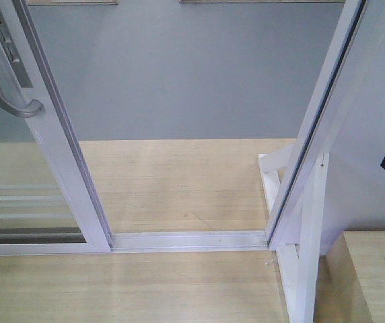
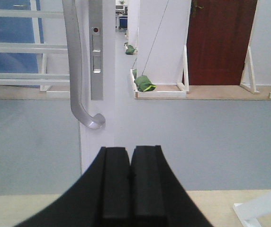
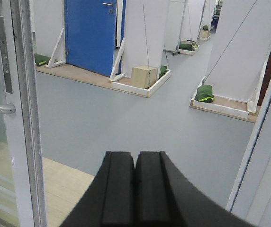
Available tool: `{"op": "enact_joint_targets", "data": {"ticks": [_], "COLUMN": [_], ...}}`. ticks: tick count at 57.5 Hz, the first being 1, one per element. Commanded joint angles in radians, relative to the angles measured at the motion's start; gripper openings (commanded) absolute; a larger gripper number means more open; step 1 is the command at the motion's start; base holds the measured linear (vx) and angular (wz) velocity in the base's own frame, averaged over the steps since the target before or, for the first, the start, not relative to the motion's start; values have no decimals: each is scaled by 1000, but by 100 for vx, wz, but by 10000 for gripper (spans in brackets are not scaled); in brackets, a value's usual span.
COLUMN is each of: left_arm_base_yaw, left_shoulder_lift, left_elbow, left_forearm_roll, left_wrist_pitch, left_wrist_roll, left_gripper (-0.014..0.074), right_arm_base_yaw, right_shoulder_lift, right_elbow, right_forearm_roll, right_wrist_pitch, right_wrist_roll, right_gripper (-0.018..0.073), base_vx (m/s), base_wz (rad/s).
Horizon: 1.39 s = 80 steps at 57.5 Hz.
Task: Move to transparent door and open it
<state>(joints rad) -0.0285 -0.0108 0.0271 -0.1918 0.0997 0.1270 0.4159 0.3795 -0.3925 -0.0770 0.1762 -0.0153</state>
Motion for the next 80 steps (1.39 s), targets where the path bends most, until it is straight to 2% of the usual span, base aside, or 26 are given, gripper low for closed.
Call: {"op": "enact_joint_targets", "data": {"ticks": [1,29,34,42,48,53,63,80], "left_arm_base_yaw": [-2,-2,-2,-2,-2,-2,-2,-2], "left_shoulder_lift": [-13,-13,-13,-13,-13,-13,-13,-13], "left_elbow": [31,31,31,31,31,31,31,31], "left_forearm_roll": [-11,-11,-11,-11,-11,-11,-11,-11], "left_wrist_pitch": [-84,-84,-84,-84,-84,-84,-84,-84], "left_wrist_roll": [1,1,1,1,1,1,1,1], "left_gripper": [4,4,4,4,4,4,4,4], "right_arm_base_yaw": [-5,-4,-4,-4,-4,-6,-26,-150], "right_shoulder_lift": [7,4,-27,-153,-254,-327,-402,-404], "right_elbow": [-29,-15,78,302,437,430,437,437], "right_forearm_roll": [-4,-1,22,65,83,88,90,89], "right_wrist_pitch": [-79,-86,-142,-304,-362,-208,-83,-75], "right_wrist_roll": [1,1,1,1,3,5,5,4], "right_gripper": [-3,-3,-3,-3,-3,-3,-3,-3], "base_vx": [0,0,0,0,0,0,0,0], "base_wz": [0,0,0,0,0,0,0,0]}}
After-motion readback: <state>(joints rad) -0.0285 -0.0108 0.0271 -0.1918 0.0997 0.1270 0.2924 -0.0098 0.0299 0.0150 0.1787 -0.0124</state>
